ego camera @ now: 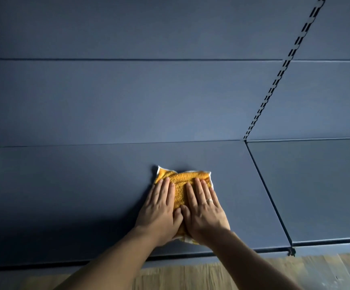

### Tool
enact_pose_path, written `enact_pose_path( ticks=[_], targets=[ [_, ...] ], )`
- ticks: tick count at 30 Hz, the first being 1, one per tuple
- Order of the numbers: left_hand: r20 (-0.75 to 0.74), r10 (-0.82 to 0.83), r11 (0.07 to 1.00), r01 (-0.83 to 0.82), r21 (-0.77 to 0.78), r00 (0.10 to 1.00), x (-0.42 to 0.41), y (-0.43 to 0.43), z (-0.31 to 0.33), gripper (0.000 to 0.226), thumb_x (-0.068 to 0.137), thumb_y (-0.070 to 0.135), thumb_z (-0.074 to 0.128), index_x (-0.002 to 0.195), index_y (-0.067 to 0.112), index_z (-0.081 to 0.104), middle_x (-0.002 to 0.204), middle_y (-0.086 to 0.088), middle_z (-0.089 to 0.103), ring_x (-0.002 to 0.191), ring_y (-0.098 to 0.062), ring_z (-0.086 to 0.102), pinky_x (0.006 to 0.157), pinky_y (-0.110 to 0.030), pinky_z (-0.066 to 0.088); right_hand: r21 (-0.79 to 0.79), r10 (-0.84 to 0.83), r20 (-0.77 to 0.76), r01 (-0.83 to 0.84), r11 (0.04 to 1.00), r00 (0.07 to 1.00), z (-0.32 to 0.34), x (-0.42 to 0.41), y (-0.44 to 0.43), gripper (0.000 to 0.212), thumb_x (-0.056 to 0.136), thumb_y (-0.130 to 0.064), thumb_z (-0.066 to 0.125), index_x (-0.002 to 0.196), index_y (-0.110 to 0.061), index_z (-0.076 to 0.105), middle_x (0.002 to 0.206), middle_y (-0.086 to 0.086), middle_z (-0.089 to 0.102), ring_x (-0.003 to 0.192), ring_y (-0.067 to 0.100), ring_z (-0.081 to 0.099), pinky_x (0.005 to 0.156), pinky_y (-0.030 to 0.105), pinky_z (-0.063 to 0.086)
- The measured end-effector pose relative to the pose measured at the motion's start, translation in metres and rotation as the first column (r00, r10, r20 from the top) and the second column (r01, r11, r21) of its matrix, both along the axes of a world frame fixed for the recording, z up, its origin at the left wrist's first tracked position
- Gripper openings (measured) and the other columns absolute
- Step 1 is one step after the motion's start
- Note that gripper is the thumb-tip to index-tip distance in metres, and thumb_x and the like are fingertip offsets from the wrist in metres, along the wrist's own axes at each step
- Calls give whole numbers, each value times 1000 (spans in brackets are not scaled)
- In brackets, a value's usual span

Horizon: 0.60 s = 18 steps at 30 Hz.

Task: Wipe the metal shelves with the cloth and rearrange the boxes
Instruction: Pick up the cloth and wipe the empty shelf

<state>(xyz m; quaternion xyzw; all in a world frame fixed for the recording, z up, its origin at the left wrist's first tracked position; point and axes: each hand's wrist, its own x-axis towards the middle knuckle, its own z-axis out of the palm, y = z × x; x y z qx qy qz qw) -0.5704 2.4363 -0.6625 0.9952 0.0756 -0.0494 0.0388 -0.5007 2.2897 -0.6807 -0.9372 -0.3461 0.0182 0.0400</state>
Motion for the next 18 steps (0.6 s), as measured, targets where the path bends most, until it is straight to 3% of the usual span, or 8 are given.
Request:
enact_pose_path(
  ticks=[2,4,5,14,18],
  targets=[
    [-40,-24,1000,24,1,999,16,6,3,85,87,52,-6,157,6,-16,164,-12,-25,153,-26,-21,120,-37,-17,-15,-9,-31,8,1000,999,6,13,6,77,99,-53,15,156,-2,30,164,21,18,153,32,12,123,43,7],
    [-28,-18,999,19,31,999,31,12,3,87,84,53,-10,157,7,-18,165,-12,-25,153,-25,-22,123,-38,-14,-45,22,-112,-27,999,993,11,29,11,85,89,-57,-12,160,-10,-6,162,11,-21,150,25,-25,125,39,-15],
    [-28,-10,999,10,32,1000,38,15,1,87,84,53,-11,157,7,-17,165,-12,-23,153,-25,-21,125,-39,-11,-59,22,-137,-30,998,990,14,38,14,87,85,-58,-19,159,-13,-14,161,8,-28,147,22,-32,123,40,-19],
    [-25,9,1000,-9,9,1000,104,47,-5,77,103,48,21,160,7,-9,168,-12,-15,155,-24,-14,126,-41,-3,-72,3,-109,-11,997,994,10,106,47,99,75,-60,-22,162,-14,-7,169,11,-16,155,24,-18,125,39,-13],
    [-5,5,1000,-5,2,1000,119,59,-9,77,102,49,20,160,7,-6,169,-11,-12,155,-24,-13,126,-41,-2,-93,-9,-102,-1,996,995,12,122,57,74,101,-57,-1,162,-15,-5,169,11,-15,155,23,-17,126,40,-11]
  ],
)
